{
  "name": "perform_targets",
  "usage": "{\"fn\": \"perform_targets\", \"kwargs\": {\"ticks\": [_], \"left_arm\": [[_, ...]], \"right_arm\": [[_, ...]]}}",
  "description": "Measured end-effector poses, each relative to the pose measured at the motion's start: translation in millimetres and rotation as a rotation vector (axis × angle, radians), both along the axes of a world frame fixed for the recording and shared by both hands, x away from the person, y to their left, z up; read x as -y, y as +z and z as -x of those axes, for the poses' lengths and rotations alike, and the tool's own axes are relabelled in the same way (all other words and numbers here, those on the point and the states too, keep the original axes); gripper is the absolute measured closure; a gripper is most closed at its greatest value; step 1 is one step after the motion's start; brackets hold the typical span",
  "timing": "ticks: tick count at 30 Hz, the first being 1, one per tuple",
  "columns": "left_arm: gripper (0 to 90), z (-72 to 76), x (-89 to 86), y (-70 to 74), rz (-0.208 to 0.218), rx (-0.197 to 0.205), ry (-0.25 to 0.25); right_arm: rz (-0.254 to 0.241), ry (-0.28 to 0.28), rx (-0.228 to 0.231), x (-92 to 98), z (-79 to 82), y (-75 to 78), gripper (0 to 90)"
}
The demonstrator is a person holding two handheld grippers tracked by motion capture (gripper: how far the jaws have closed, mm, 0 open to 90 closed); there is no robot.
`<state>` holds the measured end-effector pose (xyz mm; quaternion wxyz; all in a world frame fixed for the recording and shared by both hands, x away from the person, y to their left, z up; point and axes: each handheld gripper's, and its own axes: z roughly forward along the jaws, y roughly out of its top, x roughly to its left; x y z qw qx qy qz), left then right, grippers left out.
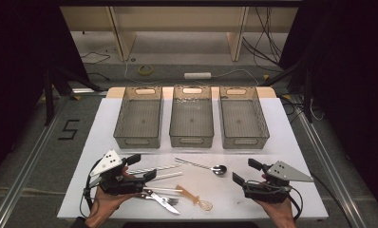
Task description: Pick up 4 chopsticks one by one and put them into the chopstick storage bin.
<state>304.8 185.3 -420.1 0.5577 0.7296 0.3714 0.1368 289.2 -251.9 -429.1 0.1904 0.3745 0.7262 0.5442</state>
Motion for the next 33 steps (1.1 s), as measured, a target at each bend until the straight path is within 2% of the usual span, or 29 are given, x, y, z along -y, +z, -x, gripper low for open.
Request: {"fn": "perform_targets", "kwargs": {"ticks": [5, 11, 12, 13, 14, 17, 18, 19, 20, 22, 24, 26, 28, 33], "left_arm": [[16.6, -1.7, 1.1, 1.9, -0.018, -0.021, -0.014], [16.6, -9.2, 3.7, 7.4, -0.103, -0.066, -0.034], [17.1, -11.9, 4.7, 11.3, -0.148, -0.073, -0.038], [17.8, -11.9, 4.7, 11.3, -0.148, -0.073, -0.038], [17.8, -14.0, 5.7, 13.1, -0.177, -0.084, -0.051], [19.5, -23.8, 9.3, 17.4, -0.272, -0.154, -0.095], [19.6, -31.3, 13.1, 18.2, -0.366, -0.206, -0.124], [19.7, -31.3, 13.1, 18.2, -0.366, -0.206, -0.124], [19.7, -34.8, 14.6, 18.3, -0.408, -0.219, -0.129], [21.9, -42.7, 15.8, 16.8, -0.459, -0.262, -0.147], [23.1, -50.0, 16.1, 12.9, -0.501, -0.291, -0.132], [23.4, -57.2, 15.5, 8.8, -0.552, -0.331, -0.143], [24.4, -60.8, 15.0, 7.5, -0.594, -0.354, -0.136], [31.6, -62.0, 11.4, 5.1, -0.649, -0.399, -0.148]], "right_arm": [[-0.004, 0.001, 0.001, 0.1, 0.2, 0.3, 22.0], [-0.008, 0.001, -0.001, 0.8, -0.3, 0.9, 22.4], [-0.009, 0.002, 0.0, 0.9, -0.2, 1.1, 22.5], [-0.009, 0.002, 0.0, 0.9, -0.2, 1.1, 22.5], [-0.01, 0.004, -0.001, 0.9, -0.3, 1.1, 22.5], [-0.009, 0.009, -0.011, 0.1, -1.3, -0.4, 22.6], [-0.006, 0.011, -0.013, -0.2, -1.8, -0.8, 22.6], [-0.006, 0.011, -0.013, -0.2, -1.8, -0.8, 22.6], [-0.005, 0.013, -0.015, -0.5, -1.9, -0.9, 22.6], [-0.003, 0.02, -0.021, -1.2, -2.1, -0.7, 22.8], [-0.005, 0.026, -0.026, -1.7, -2.4, -0.7, 22.9], [-0.006, 0.031, -0.03, -2.0, -2.4, -0.7, 22.9], [-0.002, 0.036, -0.031, -2.9, -2.1, -0.8, 22.9], [0.01, 0.046, -0.039, -5.0, -2.7, -1.8, 23.1]]}}
